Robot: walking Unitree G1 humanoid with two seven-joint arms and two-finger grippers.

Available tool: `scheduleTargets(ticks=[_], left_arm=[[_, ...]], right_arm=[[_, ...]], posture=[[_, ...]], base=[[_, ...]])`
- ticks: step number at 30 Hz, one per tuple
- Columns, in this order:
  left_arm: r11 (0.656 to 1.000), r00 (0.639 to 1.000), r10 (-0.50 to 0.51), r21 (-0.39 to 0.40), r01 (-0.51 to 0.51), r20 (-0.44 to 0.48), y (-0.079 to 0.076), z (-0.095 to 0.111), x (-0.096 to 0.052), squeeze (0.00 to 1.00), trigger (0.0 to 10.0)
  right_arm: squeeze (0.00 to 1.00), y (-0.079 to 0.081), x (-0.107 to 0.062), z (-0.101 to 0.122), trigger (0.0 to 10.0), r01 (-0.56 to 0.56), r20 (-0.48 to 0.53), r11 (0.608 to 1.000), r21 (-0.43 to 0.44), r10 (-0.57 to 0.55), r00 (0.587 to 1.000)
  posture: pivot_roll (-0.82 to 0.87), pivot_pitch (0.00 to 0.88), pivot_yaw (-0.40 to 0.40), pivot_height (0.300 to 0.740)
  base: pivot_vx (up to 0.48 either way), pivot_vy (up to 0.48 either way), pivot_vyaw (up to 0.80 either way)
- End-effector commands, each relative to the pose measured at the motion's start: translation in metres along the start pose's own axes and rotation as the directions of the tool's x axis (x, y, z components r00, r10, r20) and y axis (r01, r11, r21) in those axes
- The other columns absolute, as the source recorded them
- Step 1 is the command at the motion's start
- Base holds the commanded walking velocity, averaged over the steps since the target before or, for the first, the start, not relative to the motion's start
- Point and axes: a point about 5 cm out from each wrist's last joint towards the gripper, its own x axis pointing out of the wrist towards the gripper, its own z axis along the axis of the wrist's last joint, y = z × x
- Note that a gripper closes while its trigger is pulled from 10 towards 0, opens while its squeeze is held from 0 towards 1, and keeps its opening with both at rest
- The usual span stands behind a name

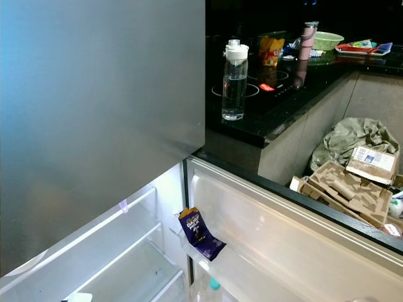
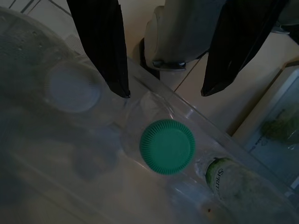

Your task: Restocking fridge

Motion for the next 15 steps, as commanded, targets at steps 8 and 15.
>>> scheduleTargets(ticks=[8, 15], left_arm=[[1.0, 1.0, 0.016, -0.027, -0.016, -0.013, 0.0033, -0.005, -0.0013, 0.0, 10.0], [1.0, 1.0, -0.011, 0.008, 0.011, -0.012, 0.0009, -0.002, -0.0004, 0.0, 10.0]], right_arm=[[0.0, -0.0025, -0.0019, -0.0064, 10.0, 0.006, -0.029, 1.0, 0.0, -0.006, 1.0], [0.0, -0.0011, -0.0016, -0.0056, 10.0, 0.024, -0.02, 0.999, 0.032, -0.023, 1.0]], posture=[[-0.09, 0.091, 0.032, 0.721], [-0.1, 0.101, 0.056, 0.721]], base=[[0.0, 0.0, 0.0], [0.0, 0.0, 0.0]])
